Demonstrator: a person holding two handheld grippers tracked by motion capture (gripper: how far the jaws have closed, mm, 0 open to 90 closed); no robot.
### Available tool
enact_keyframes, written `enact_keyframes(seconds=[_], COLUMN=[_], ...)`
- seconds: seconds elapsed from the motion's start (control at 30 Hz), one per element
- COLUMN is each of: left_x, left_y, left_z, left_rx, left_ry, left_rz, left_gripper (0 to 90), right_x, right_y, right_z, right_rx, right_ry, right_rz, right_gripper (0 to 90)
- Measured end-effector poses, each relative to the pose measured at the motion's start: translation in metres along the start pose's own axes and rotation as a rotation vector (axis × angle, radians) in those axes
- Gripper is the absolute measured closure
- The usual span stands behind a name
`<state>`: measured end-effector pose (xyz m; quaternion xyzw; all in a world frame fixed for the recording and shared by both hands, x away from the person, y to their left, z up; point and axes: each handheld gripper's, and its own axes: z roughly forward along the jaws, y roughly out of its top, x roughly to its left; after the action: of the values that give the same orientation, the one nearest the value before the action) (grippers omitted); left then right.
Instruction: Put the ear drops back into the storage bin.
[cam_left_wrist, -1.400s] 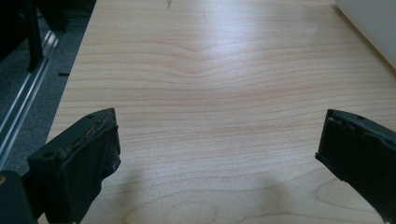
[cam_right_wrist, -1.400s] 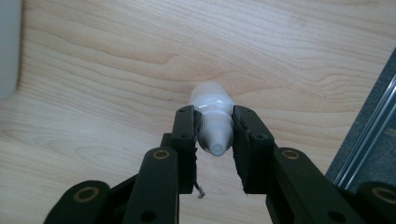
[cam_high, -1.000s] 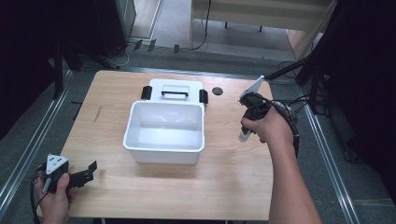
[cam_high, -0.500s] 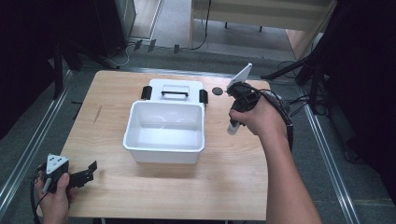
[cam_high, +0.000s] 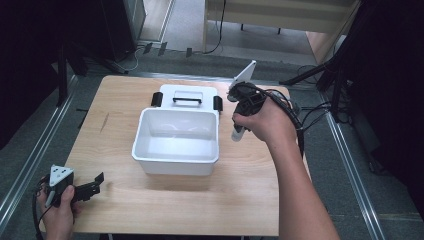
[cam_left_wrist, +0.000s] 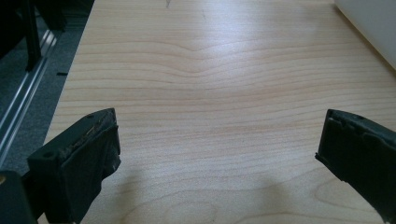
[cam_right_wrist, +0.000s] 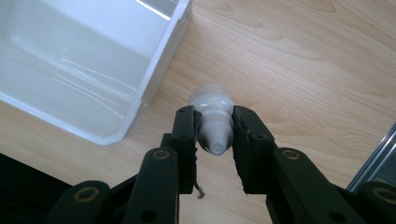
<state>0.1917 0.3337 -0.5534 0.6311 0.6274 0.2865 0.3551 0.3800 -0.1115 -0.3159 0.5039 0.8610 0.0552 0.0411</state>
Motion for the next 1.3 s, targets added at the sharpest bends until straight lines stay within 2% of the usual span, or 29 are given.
enact_keyframes(seconds=[0.2, 0.37, 0.77, 1.03, 1.3], left_x=[0.0, 0.0, 0.0, 0.0, 0.0], left_y=[0.0, 0.0, 0.0, 0.0, 0.0], left_z=[0.0, 0.0, 0.0, 0.0, 0.0], left_rx=[0.0, 0.004, 0.002, 0.002, 0.001], left_ry=[0.0, -0.001, -0.001, -0.001, -0.001], left_rz=[0.0, 0.006, 0.007, 0.007, 0.007], left_gripper=[0.0, 0.0, 0.0, 0.0, 0.0], right_x=[0.01, 0.024, 0.044, 0.061, 0.072], right_y=[0.005, 0.009, 0.018, 0.022, 0.023], right_z=[-0.001, -0.004, -0.006, -0.004, 0.0], right_rx=[0.001, -0.002, 0.001, 0.005, 0.007], right_ry=[0.004, 0.001, 0.017, 0.023, 0.019], right_rz=[-0.019, -0.051, -0.082, -0.114, -0.144], right_gripper=[71.9, 71.9, 71.9, 71.8, 71.9])
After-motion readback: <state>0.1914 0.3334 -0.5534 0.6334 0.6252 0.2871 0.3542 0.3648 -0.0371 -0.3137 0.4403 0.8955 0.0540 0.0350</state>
